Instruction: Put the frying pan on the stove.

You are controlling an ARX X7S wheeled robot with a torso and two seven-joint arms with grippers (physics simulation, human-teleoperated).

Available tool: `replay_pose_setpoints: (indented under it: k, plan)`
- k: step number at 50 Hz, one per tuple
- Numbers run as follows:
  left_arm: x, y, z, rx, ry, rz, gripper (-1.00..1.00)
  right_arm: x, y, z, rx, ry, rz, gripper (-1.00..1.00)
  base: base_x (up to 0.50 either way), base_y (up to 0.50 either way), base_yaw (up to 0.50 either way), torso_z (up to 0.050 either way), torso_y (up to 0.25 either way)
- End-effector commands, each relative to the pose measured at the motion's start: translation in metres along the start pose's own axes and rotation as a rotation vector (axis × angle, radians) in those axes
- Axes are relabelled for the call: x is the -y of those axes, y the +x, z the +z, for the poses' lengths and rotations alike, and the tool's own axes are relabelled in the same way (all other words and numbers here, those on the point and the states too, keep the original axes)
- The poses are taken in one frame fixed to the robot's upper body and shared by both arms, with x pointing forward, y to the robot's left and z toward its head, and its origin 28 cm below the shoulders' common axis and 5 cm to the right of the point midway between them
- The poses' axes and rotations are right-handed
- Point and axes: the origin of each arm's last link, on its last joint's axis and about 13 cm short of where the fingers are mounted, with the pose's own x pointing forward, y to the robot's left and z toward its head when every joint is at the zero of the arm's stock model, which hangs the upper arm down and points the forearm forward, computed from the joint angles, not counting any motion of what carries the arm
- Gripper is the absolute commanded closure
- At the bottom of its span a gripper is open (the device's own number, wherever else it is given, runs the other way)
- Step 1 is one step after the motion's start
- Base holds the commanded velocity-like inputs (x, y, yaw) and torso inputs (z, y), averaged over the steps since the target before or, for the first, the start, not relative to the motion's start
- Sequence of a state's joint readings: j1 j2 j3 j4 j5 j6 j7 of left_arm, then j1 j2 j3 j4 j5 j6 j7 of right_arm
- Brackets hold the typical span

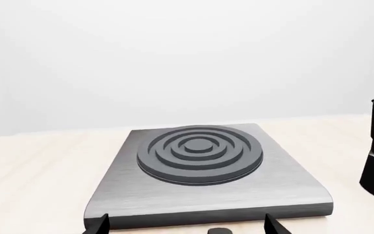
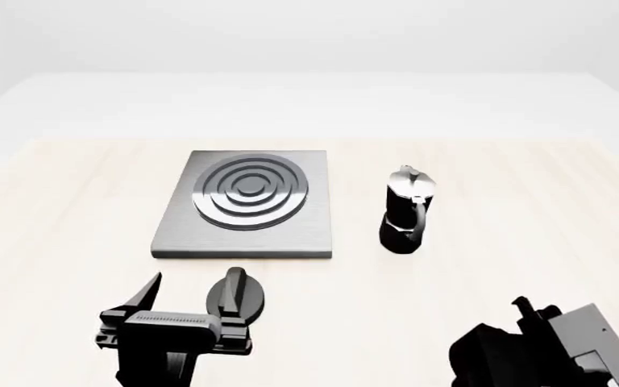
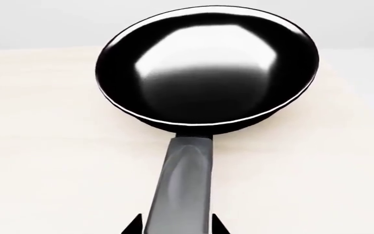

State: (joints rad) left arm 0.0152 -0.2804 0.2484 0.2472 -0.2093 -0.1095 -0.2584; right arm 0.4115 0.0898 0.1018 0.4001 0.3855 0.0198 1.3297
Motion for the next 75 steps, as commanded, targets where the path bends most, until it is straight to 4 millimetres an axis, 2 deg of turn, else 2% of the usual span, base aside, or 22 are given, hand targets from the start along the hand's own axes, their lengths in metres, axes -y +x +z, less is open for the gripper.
replay_pose_setpoints:
  k: [1, 15, 41, 59, 75]
  plan:
    - [0.0, 0.0, -0.001, -0.001, -0.002, 0.0, -1.0, 0.003, -0.002, 0.003, 0.029, -0.003, 0.026, 1.0, 0.0, 0.0, 0.0, 0.0, 0.0]
    - [-0.001, -0.002, -0.001, 0.0, -0.004, 0.003, -1.0, 0.012, -0.028, 0.031, 0.196, 0.047, 0.157, 1.0, 0.0, 0.0, 0.0, 0.0, 0.0]
    - [-0.001, -0.007, 0.003, 0.013, -0.006, 0.003, -1.0, 0.023, -0.079, 0.071, 0.299, 0.129, 0.491, 1.0, 0.0, 0.0, 0.0, 0.0, 0.001]
    - [-0.002, -0.006, 0.002, 0.01, -0.004, 0.008, -1.0, 0.028, -0.103, 0.078, 0.344, 0.184, 0.857, 1.0, 0.0, 0.0, 0.0, 0.0, 0.002]
    - [-0.001, -0.007, 0.001, 0.009, -0.007, 0.008, -1.0, 0.032, -0.114, 0.078, 0.391, 0.176, 1.067, 1.0, 0.0, 0.0, 0.0, 0.0, 0.001]
